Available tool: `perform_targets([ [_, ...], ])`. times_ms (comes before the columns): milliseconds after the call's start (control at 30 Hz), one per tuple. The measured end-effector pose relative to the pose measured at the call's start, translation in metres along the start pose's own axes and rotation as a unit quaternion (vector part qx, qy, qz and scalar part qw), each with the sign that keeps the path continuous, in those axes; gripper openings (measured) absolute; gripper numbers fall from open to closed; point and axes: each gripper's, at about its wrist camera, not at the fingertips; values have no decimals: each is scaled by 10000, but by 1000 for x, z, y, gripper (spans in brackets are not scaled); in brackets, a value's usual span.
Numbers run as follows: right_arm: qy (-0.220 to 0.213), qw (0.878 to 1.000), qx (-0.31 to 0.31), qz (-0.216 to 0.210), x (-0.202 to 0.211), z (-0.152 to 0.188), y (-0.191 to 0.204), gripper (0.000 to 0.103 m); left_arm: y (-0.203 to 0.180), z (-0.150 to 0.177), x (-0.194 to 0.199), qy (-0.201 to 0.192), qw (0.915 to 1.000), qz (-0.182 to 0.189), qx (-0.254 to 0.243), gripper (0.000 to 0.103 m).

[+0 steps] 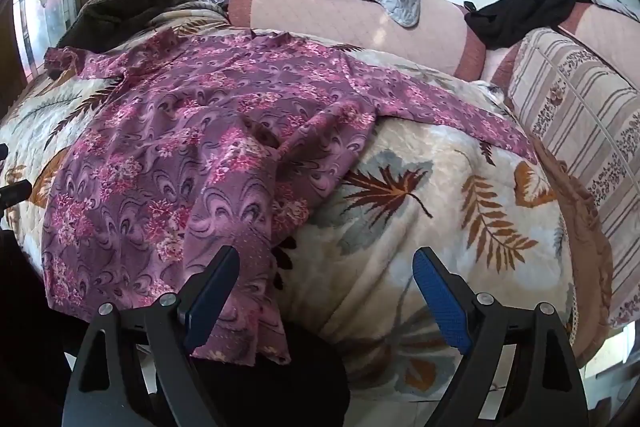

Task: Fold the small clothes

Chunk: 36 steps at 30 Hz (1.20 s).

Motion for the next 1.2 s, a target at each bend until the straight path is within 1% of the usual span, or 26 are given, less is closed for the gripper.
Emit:
perform_targets([
  [233, 86, 9999, -73, 62, -2, -2, -6, 89, 6, 0, -3, 10, 9999, 71, 129, 103],
  [533, 62, 9999, -100, 44, 0, 0, 0, 89, 8, 5, -11, 222, 9995, 88, 192, 103],
  [867, -160, 9987, -483, -102, -4, 3, -15, 89, 2, 7, -17, 394, 9991, 97, 147, 103],
  [933, -198, 9977, -614, -211, -5, 3, -19, 89, 1, 6, -19, 426, 9989, 109, 135, 103],
  [1200, -51, 9971, -709, -264, -11, 8, -24, 89, -4, 4, -22, 506, 9985, 158, 121, 103],
])
Point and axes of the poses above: each gripper's, at about its wrist camera, not at the fingertips, and x roughly against the way its jaws point, y to its left, z to its underside, and after that the axes turned 7 degrees about -x, right-handed
